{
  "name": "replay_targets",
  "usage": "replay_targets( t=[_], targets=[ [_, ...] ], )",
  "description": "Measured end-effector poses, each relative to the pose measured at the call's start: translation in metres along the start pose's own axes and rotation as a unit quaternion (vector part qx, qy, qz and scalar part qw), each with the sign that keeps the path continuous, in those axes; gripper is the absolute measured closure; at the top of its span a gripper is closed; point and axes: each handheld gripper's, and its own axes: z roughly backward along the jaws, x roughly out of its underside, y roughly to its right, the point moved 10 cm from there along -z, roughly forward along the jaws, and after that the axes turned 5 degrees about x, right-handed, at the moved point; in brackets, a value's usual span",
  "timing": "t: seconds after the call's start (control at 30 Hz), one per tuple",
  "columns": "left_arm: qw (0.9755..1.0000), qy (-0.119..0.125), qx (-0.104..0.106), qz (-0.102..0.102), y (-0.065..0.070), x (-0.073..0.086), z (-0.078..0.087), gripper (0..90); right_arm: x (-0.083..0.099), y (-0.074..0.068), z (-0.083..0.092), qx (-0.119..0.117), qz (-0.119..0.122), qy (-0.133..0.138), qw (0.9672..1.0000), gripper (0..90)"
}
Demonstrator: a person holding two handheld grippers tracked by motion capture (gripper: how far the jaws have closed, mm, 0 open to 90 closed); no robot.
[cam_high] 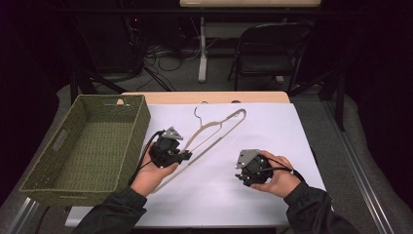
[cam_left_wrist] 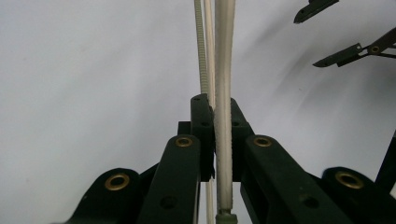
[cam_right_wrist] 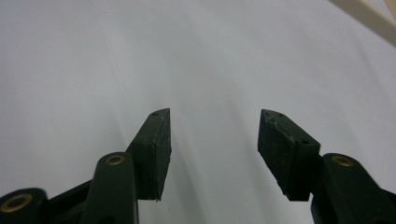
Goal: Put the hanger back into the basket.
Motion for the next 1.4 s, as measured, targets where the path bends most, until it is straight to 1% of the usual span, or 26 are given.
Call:
replay_targets(
  t=[0.03,0.07,0.1,0.13,0.17,0.27,0.3,0.33,0.37,0.43,0.63,0.7,0.73,0.77,0.97,1.0,1.07,1.1,1.13,1.17,1.2,1.23,1.27,1.3,1.33,1.4],
  targets=[
    [1.0000,-0.001,-0.002,0.000,-0.002,0.000,0.003,87.4,-0.001,-0.001,-0.002,-0.003,-0.017,0.011,0.9998,43.0],
    [1.0000,0.001,-0.006,0.004,-0.003,0.000,0.006,87.4,-0.001,0.001,-0.002,-0.005,-0.019,0.011,0.9998,42.5],
    [1.0000,0.002,-0.005,0.007,-0.004,0.000,0.009,87.5,0.001,0.003,-0.002,-0.001,-0.025,-0.002,0.9997,41.3],
    [0.9999,0.003,-0.005,0.013,-0.005,0.000,0.013,87.5,0.001,0.003,-0.002,-0.001,-0.025,-0.002,0.9997,41.3],
    [0.9999,0.006,-0.006,0.015,-0.006,0.000,0.016,87.5,0.001,0.002,-0.002,-0.007,-0.025,0.000,0.9997,41.1],
    [0.9997,0.009,-0.007,0.023,-0.009,0.000,0.027,87.4,0.000,0.000,-0.003,-0.025,-0.040,0.003,0.9989,40.4],
    [0.9996,0.010,-0.008,0.026,-0.010,0.000,0.031,87.4,0.001,0.000,-0.003,-0.024,-0.043,0.002,0.9988,40.3],
    [0.9995,0.013,-0.010,0.029,-0.011,-0.001,0.035,87.5,-0.001,0.000,-0.004,-0.029,-0.046,0.009,0.9985,40.2],
    [0.9994,0.016,-0.012,0.030,-0.012,-0.001,0.040,87.5,0.000,0.000,-0.004,-0.030,-0.050,0.007,0.9983,40.2],
    [0.9990,0.022,-0.007,0.038,-0.013,-0.003,0.049,87.5,0.000,0.001,-0.005,-0.030,-0.053,0.006,0.9981,40.1],
    [0.9980,0.044,0.003,0.045,-0.014,-0.008,0.084,87.4,-0.001,0.004,-0.006,-0.032,-0.060,0.009,0.9977,40.1],
    [0.9978,0.048,0.006,0.045,-0.017,-0.009,0.097,87.5,0.000,0.005,-0.005,-0.031,-0.066,0.009,0.9973,40.1],
    [0.9976,0.051,0.005,0.047,-0.018,-0.009,0.102,87.4,0.000,0.006,-0.006,-0.031,-0.064,0.010,0.9974,40.2],
    [0.9976,0.051,0.002,0.046,-0.020,-0.009,0.108,87.5,0.001,0.006,-0.005,-0.031,-0.069,0.008,0.9971,40.2],
    [0.9975,0.051,-0.016,0.047,-0.037,-0.004,0.133,87.5,0.002,0.009,-0.006,-0.029,-0.069,0.009,0.9972,40.2],
    [0.9976,0.049,-0.019,0.044,-0.040,-0.002,0.136,87.5,0.002,0.009,-0.006,-0.028,-0.072,0.008,0.9970,40.2],
    [0.9974,0.047,-0.029,0.046,-0.047,0.002,0.142,87.5,0.004,0.009,-0.005,-0.032,-0.071,-0.005,0.9969,40.3],
    [0.9971,0.048,-0.034,0.047,-0.051,0.004,0.145,87.5,0.002,0.010,-0.006,-0.028,-0.073,0.009,0.9969,40.3],
    [0.9969,0.050,-0.037,0.047,-0.055,0.005,0.148,87.4,0.003,0.010,-0.006,-0.028,-0.076,0.007,0.9967,40.3],
    [0.9968,0.052,-0.039,0.045,-0.058,0.007,0.151,87.5,0.002,0.011,-0.007,-0.026,-0.071,0.009,0.9971,40.3],
    [0.9968,0.052,-0.043,0.044,-0.062,0.009,0.154,87.5,0.003,0.011,-0.007,-0.025,-0.073,0.009,0.9970,40.4],
    [0.9964,0.052,-0.046,0.049,-0.066,0.012,0.156,87.5,0.003,0.012,-0.007,-0.026,-0.071,0.006,0.9971,40.4],
    [0.9962,0.051,-0.050,0.049,-0.070,0.014,0.159,87.5,0.006,0.011,-0.005,-0.031,-0.067,-0.010,0.9973,40.4],
    [0.9959,0.050,-0.057,0.050,-0.075,0.017,0.161,87.5,0.006,0.012,-0.005,-0.031,-0.065,-0.012,0.9973,40.4],
    [0.9956,0.048,-0.063,0.051,-0.079,0.020,0.164,87.5,0.003,0.012,-0.008,-0.024,-0.070,0.006,0.9972,40.4],
    [0.9953,0.050,-0.064,0.054,-0.087,0.024,0.169,87.5,0.003,0.012,-0.009,-0.024,-0.071,0.007,0.9972,40.4]
  ],
)
